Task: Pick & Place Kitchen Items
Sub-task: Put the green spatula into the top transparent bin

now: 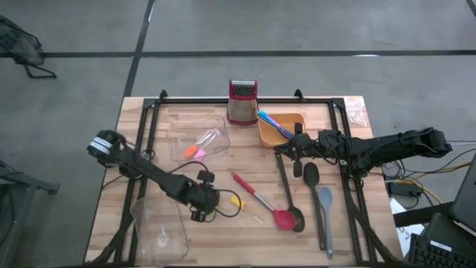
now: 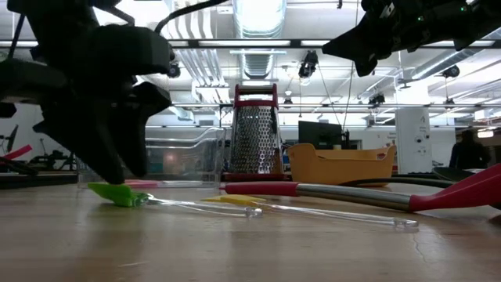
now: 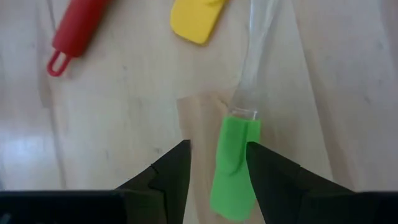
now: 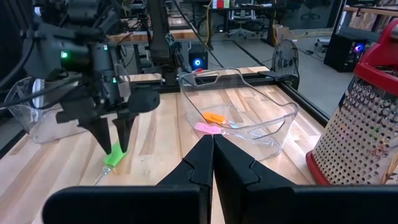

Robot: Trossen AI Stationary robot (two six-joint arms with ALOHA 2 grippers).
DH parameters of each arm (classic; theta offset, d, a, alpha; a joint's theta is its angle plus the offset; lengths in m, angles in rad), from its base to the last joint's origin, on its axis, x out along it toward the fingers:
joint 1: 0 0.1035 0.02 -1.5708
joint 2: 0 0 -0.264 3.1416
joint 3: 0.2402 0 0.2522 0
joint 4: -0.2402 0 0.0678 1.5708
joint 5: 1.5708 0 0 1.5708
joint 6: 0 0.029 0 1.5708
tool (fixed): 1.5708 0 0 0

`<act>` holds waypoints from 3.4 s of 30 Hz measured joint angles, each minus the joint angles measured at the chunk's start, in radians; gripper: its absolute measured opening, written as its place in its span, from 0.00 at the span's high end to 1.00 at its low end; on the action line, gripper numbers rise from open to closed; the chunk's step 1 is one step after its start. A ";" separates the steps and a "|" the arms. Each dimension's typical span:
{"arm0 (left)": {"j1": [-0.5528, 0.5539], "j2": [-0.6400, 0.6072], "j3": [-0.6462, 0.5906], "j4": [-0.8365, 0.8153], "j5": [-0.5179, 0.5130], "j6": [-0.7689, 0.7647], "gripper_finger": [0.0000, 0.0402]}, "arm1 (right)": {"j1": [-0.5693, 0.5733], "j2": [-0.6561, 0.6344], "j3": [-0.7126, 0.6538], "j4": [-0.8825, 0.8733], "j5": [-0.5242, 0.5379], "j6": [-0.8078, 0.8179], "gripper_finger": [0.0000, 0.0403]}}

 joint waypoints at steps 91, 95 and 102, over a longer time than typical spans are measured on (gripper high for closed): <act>-0.001 0.007 0.118 -0.208 -0.198 0.076 0.95 | 0.000 0.001 0.000 0.000 0.000 -0.005 0.98; -0.003 -0.048 0.133 -0.269 -0.248 0.071 0.95 | 0.000 0.001 0.000 0.000 0.000 -0.005 0.98; -0.005 -0.182 0.141 -0.358 -0.387 0.055 0.93 | 0.000 0.001 0.000 0.000 0.000 -0.005 0.98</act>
